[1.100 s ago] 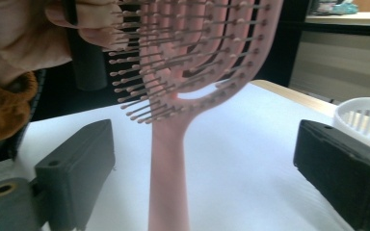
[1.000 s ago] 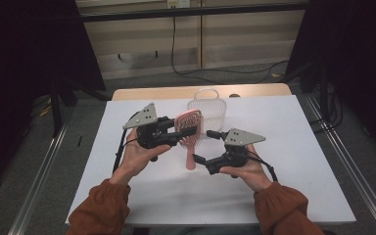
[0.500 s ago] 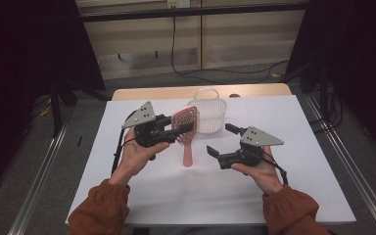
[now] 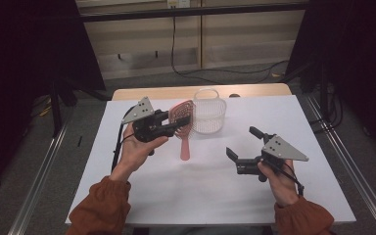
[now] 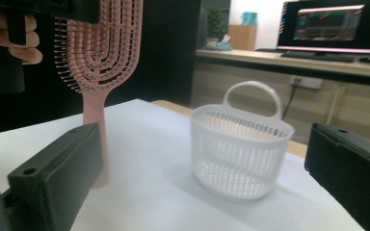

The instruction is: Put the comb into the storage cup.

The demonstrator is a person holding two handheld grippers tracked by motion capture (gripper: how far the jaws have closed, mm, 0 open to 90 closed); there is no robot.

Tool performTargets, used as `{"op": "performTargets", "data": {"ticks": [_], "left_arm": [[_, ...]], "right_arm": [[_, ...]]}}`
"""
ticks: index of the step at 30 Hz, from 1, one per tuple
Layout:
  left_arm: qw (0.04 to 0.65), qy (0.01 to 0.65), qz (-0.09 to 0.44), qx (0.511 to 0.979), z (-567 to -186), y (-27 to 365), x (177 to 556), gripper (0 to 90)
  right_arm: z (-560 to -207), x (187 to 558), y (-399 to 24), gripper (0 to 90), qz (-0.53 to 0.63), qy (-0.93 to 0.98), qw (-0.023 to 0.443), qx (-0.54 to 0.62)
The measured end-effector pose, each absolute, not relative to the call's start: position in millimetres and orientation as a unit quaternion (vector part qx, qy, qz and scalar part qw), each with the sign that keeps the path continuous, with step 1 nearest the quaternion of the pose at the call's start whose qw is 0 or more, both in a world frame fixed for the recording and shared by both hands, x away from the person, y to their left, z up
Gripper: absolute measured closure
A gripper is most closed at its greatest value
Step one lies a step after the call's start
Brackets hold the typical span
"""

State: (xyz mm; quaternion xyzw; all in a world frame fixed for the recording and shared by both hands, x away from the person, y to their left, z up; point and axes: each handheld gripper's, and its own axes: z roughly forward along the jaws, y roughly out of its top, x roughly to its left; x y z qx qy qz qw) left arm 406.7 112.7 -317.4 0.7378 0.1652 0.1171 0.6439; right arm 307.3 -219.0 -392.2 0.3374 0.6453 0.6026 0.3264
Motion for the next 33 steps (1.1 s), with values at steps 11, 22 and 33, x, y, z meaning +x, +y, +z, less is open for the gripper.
{"op": "performTargets", "data": {"ticks": [11,22,33], "left_arm": [[0.645,0.172,0.136,0.732,-311,111,412,64.2],[0.650,0.178,0.154,0.723,-299,112,421,64.2],[0.645,0.199,0.162,0.720,-303,107,439,64.2]], "right_arm": [[-396,296,-240,0.0,0.580,0.634,0.348,0.376],[-404,279,-266,0.0,0.568,0.610,0.375,0.406],[-417,267,-285,0.0,0.549,0.603,0.379,0.437]]}}
